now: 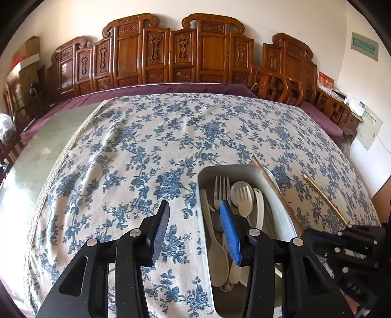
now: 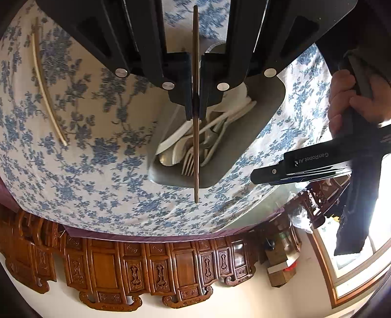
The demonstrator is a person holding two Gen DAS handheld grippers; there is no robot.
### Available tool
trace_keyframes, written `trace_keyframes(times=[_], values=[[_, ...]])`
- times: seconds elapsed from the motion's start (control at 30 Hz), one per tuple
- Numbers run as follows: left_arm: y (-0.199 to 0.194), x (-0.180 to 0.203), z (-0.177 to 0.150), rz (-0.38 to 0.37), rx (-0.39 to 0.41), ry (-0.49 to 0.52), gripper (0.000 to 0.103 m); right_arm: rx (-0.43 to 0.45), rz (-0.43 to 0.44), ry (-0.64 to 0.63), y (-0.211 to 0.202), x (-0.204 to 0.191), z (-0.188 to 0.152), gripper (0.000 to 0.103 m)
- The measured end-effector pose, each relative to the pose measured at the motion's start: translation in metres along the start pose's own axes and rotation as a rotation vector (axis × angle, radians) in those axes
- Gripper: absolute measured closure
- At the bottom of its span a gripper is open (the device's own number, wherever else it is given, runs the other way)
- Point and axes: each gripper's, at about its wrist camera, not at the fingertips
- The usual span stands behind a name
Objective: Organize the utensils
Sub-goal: 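Lower the wooden chopstick into the tray and open the right gripper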
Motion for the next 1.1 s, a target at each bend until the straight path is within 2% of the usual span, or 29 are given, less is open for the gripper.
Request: trace_keyframes(times=[0.23, 0.6, 0.87, 1.1], values=[[0.000, -0.007, 0.000, 0.013, 0.000, -0.012, 0.061, -0.026, 0.030, 0.069, 0.021, -0.002, 0.004, 0.097], [0.001, -0.011, 0.001, 0.021, -0.002, -0.015, 0.061, -0.046, 0.023, 0.130, 0.047, -0.004, 0.008, 0.097], [0.001, -0.012, 0.000, 0.026, -0.001, -0.013, 0.061, -0.029, -0.024, 0.113, 0.054, -0.006, 0.011, 0.097], [0.002, -0.014, 0.000, 0.032, -0.003, -0.012, 0.060, -0.035, 0.000, 0.131, 0.056, -0.006, 0.013, 0.097]])
Point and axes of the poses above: each gripper's, at about its wrist camera, not at the fingertips, and y roughly the way its jaws point, x to its right, z to its top, and after that the axes turned 1 degree about -z, right-handed
